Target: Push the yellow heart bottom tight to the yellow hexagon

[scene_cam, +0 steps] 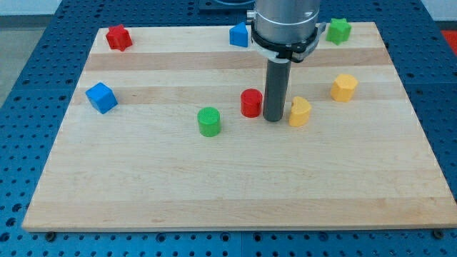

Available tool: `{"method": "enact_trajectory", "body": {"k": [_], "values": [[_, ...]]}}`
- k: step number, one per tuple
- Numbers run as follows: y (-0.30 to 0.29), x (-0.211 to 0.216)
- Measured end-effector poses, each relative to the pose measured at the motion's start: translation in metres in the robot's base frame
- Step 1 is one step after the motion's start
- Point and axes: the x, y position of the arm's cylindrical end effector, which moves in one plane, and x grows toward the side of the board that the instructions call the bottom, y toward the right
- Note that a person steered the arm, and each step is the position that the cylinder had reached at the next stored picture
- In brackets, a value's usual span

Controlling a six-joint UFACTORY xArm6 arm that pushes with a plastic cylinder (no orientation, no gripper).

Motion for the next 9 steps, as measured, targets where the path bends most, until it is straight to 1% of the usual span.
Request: {"method": "enact_trajectory", "body": {"k": [1, 2, 3, 4, 6, 9], "values": [[0.000, 0.011], [0.004, 0.011], [0.013, 0.003], [0.031, -0.006], [0.077, -0.007], [0.080, 0.024]]}}
